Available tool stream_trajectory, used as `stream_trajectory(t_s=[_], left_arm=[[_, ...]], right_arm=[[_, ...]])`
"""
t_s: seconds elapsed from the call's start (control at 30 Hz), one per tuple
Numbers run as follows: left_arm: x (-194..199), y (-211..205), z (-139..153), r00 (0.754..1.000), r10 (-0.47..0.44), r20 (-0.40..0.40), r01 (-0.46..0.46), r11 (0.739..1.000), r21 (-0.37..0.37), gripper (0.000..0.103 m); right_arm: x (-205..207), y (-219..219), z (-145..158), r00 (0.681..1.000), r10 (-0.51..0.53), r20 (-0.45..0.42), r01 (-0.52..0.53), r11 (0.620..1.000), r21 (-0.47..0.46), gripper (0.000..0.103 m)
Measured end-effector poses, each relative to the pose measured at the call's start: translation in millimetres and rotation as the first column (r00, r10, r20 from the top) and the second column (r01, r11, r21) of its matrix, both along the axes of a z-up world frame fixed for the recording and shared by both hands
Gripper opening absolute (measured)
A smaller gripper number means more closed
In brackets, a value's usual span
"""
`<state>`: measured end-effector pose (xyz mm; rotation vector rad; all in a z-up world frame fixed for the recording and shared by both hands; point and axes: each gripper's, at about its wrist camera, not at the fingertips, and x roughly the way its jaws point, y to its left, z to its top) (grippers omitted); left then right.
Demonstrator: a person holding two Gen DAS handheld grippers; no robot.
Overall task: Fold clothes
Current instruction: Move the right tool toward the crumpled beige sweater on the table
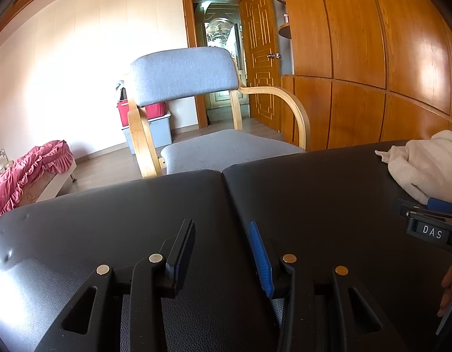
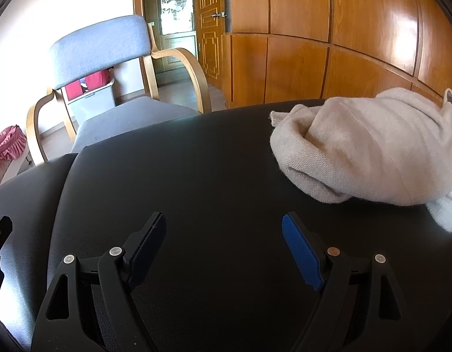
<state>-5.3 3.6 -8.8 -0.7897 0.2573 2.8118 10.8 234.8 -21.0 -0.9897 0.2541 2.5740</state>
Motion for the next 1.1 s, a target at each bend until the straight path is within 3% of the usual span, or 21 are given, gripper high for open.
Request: stream_trajectory(t_s=[0.53,0.9,1.1], left_arm=[[-10.6,1.6,-6.5,0.999,0.013,0.053,-0.013,1.0,-0.002,0.039],[-15.3,0.8,-9.5,0.995,0.017,0.103,-0.015,1.0,-0.025,0.039],[-18.7,-0.3,-10.7,0.993,0.02,0.12,-0.019,1.0,-0.005,0.039]], right_arm=[[-2.7,9.6,-7.0,1.0,-0.003,0.01,0.003,0.998,-0.065,0.084],[5.1,53.7,-22.3,1.0,-0.014,-0.008,0.011,0.948,-0.319,0.084],[17.3,74.5,-7.6,0.995,-0.091,-0.026,0.084,0.973,-0.215,0.084]])
